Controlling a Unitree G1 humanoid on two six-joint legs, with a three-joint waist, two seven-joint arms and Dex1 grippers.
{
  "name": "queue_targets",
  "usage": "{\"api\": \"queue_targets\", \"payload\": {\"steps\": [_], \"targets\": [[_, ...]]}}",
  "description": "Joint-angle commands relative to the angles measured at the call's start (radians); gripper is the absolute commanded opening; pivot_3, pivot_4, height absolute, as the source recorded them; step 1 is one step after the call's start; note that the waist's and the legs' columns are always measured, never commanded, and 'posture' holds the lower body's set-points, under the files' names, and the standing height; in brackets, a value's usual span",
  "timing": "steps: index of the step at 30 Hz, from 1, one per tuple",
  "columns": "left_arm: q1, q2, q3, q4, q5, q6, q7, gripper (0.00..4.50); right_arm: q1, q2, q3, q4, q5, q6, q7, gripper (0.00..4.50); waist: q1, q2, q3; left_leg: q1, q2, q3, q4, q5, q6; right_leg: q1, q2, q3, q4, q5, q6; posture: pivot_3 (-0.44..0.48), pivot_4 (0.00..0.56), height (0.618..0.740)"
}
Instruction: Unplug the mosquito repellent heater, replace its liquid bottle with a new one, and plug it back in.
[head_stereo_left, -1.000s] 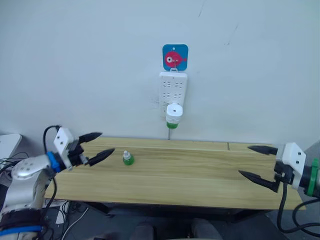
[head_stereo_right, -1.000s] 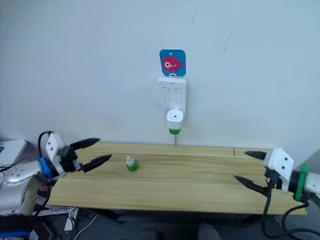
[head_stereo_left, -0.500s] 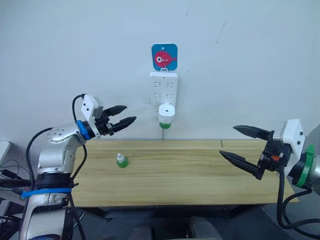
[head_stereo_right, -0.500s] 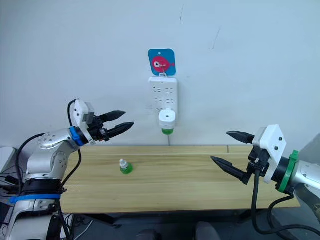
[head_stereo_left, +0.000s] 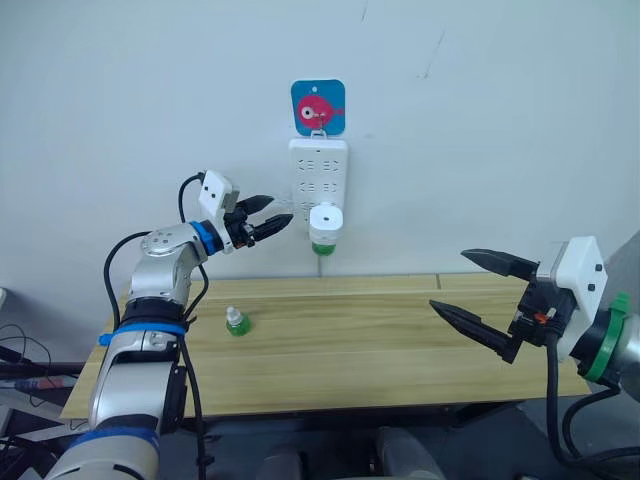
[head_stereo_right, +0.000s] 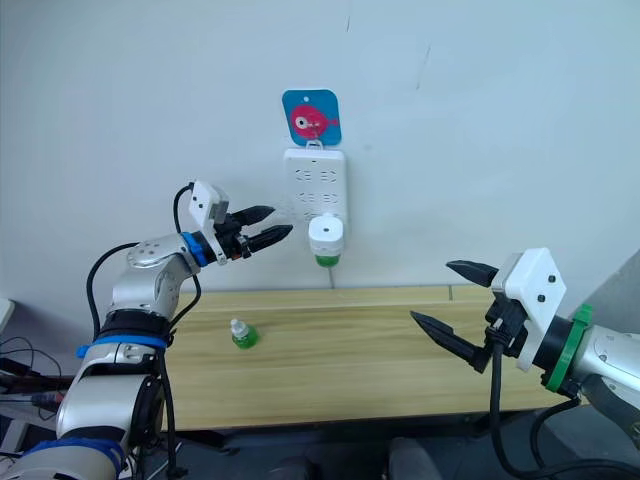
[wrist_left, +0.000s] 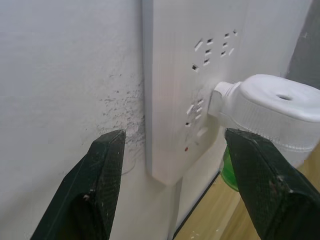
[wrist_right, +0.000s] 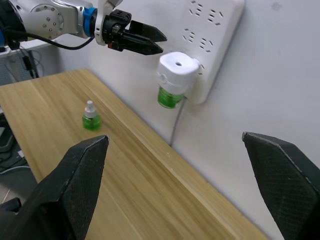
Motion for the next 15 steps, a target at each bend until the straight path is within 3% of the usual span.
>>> {"api": "queue_targets", "payload": {"steps": [1,15], "targets": [[-0.084,0.001,-0.005,0.088,0.037,-0.069,-0.019,3.31,0.005,-0.009,-0.034,-0.036,0.031,0.000,-0.027,4.50,-0.009,-0.001,0.004,0.000,0.000,0.000,0.000,0.000,0.000,0.000,0.000,0.000,0.000,0.000,0.000,-0.277,0.129,0.733],[-0.232,-0.028,-0.031,0.333,0.136,-0.151,-0.117,3.31,0.022,-0.034,-0.038,-0.054,0.074,0.001,-0.068,4.50,-0.019,-0.003,0.021,-0.001,0.000,-0.001,0.000,0.000,0.000,0.000,-0.001,-0.001,0.000,-0.001,0.002,-0.302,0.141,0.733]]}}
